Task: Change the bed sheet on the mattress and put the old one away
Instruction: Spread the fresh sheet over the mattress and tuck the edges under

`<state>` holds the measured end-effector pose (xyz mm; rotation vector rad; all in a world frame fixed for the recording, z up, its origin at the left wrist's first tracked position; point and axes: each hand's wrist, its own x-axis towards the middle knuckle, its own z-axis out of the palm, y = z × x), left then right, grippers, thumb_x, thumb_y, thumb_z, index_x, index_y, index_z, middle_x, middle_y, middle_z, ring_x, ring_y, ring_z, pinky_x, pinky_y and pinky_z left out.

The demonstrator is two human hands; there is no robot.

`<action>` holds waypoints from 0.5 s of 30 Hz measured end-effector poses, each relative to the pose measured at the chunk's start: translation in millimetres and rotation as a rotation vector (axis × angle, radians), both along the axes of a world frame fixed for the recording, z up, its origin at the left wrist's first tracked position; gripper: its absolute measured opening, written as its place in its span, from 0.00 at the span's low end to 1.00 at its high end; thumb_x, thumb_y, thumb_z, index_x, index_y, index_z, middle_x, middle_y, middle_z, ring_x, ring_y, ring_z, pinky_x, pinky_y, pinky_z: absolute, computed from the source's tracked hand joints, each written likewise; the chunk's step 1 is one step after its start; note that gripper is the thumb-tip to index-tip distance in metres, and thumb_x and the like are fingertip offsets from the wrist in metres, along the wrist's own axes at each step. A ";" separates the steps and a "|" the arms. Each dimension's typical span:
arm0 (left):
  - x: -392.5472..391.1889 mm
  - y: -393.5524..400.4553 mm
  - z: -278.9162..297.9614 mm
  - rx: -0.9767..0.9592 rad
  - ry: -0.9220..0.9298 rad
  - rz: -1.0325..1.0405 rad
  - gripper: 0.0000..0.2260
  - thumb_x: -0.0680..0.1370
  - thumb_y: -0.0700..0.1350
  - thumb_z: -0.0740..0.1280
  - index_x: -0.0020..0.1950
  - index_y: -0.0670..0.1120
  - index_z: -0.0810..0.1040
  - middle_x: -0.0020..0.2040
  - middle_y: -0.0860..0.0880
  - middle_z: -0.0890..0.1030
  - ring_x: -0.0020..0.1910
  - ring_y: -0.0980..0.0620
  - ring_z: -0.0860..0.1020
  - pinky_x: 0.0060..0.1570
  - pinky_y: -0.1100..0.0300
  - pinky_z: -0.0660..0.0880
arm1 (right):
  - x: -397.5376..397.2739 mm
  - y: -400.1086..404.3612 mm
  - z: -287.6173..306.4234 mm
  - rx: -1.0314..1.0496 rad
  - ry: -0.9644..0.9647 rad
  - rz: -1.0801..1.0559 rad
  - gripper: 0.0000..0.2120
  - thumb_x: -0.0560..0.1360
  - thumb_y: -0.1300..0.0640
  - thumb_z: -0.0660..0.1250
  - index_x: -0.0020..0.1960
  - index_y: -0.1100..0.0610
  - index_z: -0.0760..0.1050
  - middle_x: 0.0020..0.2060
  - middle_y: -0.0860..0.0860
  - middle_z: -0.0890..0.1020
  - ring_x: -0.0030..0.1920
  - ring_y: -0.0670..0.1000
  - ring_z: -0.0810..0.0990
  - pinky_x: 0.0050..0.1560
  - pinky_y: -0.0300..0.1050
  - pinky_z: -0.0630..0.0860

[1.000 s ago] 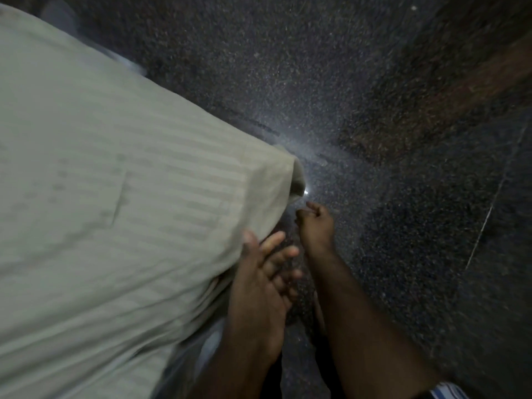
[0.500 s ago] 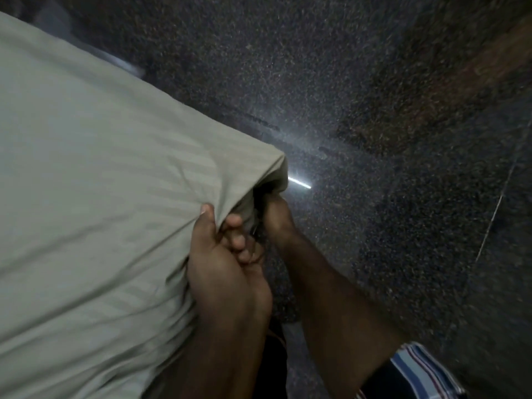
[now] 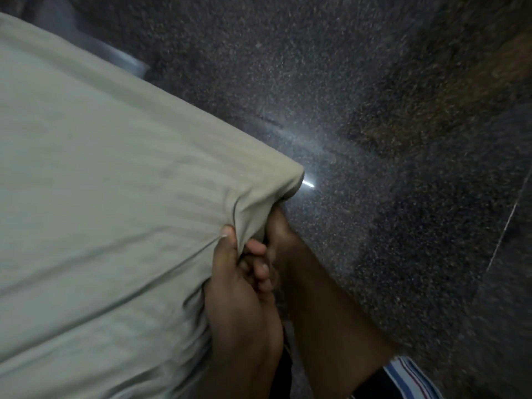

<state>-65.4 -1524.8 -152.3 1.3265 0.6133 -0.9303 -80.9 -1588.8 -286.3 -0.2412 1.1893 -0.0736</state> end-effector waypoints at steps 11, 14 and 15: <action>-6.1 -4.1 -0.1 0.134 -0.151 -0.612 0.21 0.78 0.61 0.58 0.47 0.47 0.83 0.40 0.49 0.84 0.34 0.54 0.79 0.30 0.64 0.74 | -41.3 -17.3 57.8 -0.202 0.091 -0.144 0.13 0.84 0.54 0.58 0.54 0.62 0.77 0.34 0.54 0.82 0.25 0.45 0.78 0.22 0.35 0.71; 0.6 -15.7 11.1 0.164 -0.379 -0.553 0.15 0.84 0.50 0.62 0.46 0.45 0.83 0.39 0.43 0.84 0.36 0.50 0.80 0.35 0.59 0.76 | -31.2 -26.7 97.7 -0.286 0.107 -0.067 0.10 0.84 0.57 0.59 0.48 0.59 0.76 0.34 0.55 0.81 0.27 0.49 0.80 0.26 0.39 0.74; 4.9 -20.4 14.6 0.193 -0.425 -0.535 0.14 0.84 0.49 0.62 0.47 0.43 0.83 0.40 0.42 0.85 0.36 0.50 0.81 0.36 0.58 0.77 | -28.9 -29.4 107.1 -0.365 0.159 0.005 0.10 0.82 0.58 0.61 0.45 0.58 0.77 0.35 0.56 0.82 0.32 0.53 0.82 0.32 0.43 0.77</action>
